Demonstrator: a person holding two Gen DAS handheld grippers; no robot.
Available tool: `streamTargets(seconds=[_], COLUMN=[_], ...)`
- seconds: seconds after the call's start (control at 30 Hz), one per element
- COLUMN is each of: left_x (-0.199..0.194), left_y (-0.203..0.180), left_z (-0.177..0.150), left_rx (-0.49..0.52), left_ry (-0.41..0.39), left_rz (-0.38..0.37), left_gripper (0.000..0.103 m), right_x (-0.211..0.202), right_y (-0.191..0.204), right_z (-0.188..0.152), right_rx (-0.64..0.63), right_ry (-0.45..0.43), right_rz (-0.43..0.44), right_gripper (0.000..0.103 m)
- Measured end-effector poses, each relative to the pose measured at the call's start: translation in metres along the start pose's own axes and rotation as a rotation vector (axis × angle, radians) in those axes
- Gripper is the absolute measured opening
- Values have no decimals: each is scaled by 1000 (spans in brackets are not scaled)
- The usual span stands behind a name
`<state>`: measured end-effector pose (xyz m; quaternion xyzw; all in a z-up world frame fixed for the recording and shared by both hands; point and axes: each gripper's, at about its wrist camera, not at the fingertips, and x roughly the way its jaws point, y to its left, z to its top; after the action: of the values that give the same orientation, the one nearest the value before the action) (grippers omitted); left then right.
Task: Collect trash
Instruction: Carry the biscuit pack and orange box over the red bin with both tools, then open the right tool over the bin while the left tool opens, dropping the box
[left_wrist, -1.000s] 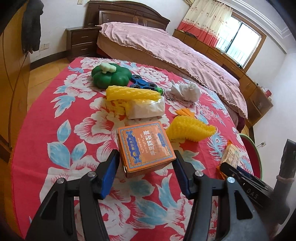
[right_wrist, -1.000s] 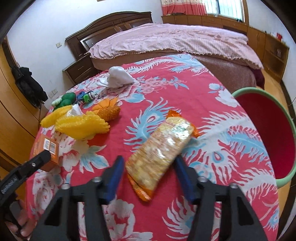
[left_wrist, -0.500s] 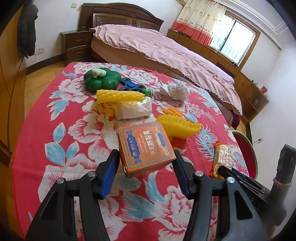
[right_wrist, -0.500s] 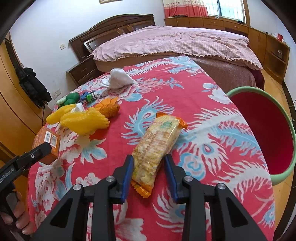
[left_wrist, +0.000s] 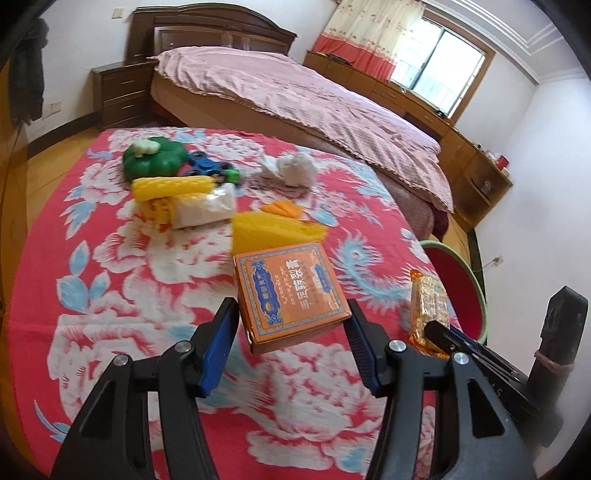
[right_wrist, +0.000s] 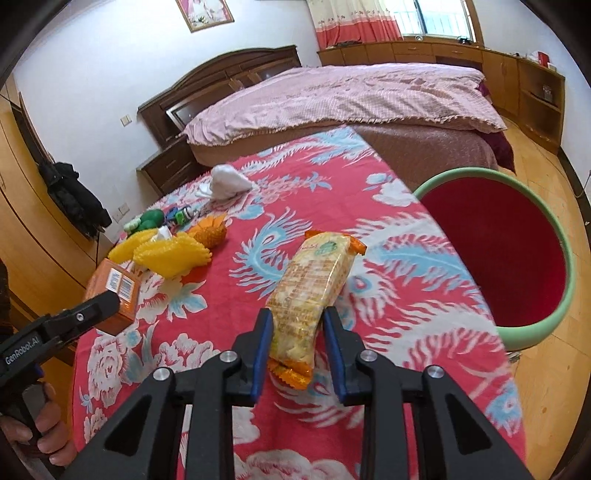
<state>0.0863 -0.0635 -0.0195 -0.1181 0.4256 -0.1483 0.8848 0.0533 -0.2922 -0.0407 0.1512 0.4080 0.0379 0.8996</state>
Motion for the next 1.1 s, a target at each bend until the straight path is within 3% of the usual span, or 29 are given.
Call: streamTargets(seconds=[0.53,1.1], left_x=[24,95], left_y=[-93,-202], left_z=[6,18], left_rx=[167,352], left_ry=[60,125], left_rz=[-88,-203], left_gripper=[59,59], right_x=[-46,-35], right_y=[-70,-169], right_z=[13,23], right_rx=[103,206], right_ry=[-115,-80], right_rz=[-38,-156], right_gripper=[31,31])
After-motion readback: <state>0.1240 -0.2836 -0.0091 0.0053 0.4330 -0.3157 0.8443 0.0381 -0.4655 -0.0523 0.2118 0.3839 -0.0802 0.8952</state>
